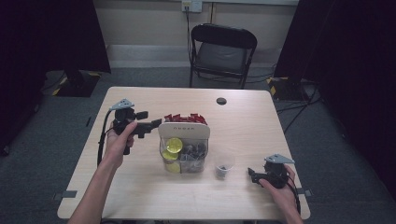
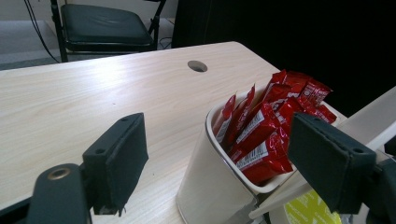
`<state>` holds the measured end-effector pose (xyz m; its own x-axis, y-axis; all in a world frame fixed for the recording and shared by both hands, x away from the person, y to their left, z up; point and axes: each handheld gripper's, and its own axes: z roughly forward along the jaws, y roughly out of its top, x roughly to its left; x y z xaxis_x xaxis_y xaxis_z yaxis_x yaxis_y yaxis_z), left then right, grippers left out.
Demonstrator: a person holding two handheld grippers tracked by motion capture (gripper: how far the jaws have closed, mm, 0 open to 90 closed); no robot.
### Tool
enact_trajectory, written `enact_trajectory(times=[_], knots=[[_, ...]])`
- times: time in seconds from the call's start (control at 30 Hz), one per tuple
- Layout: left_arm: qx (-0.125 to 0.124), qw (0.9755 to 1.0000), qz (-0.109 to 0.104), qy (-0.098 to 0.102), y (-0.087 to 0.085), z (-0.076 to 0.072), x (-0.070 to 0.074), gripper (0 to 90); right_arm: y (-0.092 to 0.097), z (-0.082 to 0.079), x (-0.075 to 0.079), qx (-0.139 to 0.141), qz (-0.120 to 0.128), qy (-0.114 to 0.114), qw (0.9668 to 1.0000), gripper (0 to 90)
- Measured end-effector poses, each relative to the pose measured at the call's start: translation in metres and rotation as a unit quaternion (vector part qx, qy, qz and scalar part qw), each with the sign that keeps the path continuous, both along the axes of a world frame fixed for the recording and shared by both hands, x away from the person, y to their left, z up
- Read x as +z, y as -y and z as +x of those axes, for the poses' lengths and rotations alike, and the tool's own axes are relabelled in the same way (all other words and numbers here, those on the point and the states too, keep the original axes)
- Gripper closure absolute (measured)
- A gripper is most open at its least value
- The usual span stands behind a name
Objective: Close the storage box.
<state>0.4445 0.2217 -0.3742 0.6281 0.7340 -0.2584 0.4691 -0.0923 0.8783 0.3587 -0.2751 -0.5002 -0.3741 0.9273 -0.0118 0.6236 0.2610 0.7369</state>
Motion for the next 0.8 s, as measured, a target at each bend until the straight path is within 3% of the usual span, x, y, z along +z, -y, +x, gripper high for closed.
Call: enact_trajectory(times=[0.8], knots=[[-0.01, 0.9999, 0.006, 0.004, 0.0022, -0.0086, 0.0012, 19.6, -0.0006, -0.0017, 0.0, -0.002, -0.001, 0.0, 1.0, 14.1]])
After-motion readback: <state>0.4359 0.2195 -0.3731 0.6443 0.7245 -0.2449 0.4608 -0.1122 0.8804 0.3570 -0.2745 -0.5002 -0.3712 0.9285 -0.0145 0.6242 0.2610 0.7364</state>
